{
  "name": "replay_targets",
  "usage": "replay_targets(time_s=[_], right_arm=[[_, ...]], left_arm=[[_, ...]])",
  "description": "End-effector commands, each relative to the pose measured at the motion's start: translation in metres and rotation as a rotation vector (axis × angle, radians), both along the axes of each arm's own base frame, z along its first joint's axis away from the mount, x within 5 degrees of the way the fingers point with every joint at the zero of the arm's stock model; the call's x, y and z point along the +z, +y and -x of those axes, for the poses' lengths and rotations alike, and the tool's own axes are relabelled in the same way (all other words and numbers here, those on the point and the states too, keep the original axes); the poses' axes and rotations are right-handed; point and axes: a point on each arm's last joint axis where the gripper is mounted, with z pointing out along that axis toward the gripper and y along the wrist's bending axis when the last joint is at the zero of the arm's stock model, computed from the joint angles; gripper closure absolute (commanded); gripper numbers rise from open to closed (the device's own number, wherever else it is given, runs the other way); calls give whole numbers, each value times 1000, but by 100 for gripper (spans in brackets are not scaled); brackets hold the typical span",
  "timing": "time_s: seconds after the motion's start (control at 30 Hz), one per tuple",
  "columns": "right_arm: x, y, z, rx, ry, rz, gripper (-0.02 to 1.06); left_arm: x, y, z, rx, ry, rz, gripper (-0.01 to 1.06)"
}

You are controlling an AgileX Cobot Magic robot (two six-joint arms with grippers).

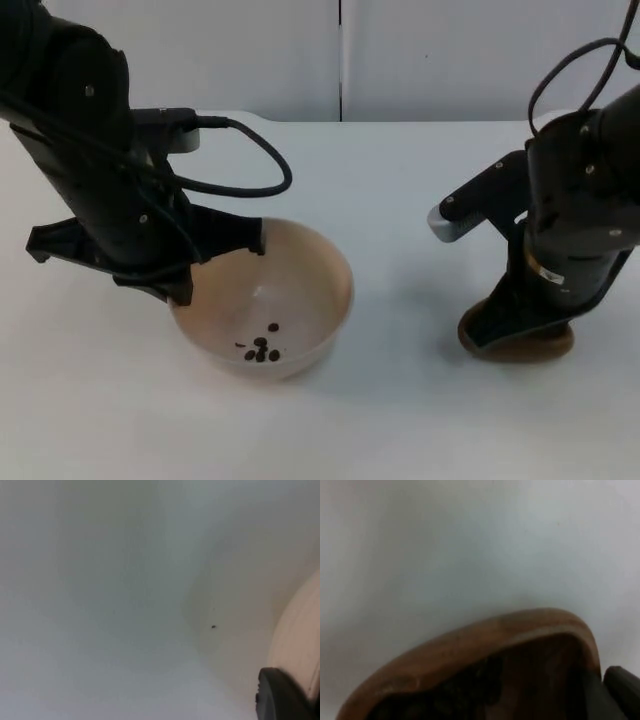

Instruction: Pick up the bowl with the left hand and pour the coffee beans from the cup into the bowl with the right hand.

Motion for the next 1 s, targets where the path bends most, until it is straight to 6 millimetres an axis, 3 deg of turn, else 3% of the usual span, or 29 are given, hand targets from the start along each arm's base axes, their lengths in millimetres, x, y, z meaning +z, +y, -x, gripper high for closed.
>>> replay_targets(time_s=[0.0,0.07,0.13,0.17,0.33,0.37,0.47,0.7,0.9,0.97], right_arm=[[-4,-2,-1,-19,9,3,96],[-4,-2,0,-21,11,2,86],[-4,-2,0,-21,11,2,74],[-4,-2,0,-21,11,2,74],[-4,-2,-1,-38,-4,-7,49],[-4,-2,-1,-38,-4,-7,49],[-1,-2,-2,-50,-17,-21,39],[21,-1,-3,-47,-63,-55,30],[67,-2,1,10,-111,-105,30],[73,-3,2,19,-114,-107,30]], left_arm=[[-1,1,-1,-9,4,-12,105],[-1,1,0,-9,6,-14,102],[-1,1,0,-9,6,-14,91],[-1,1,0,-9,6,-14,91],[-1,1,-1,-14,2,-17,50],[-1,1,-1,-14,2,-17,50],[-1,2,-1,-20,3,-24,34],[7,3,1,-20,-2,-26,31],[38,4,4,-19,-84,9,31],[45,5,5,-18,-100,15,31]])
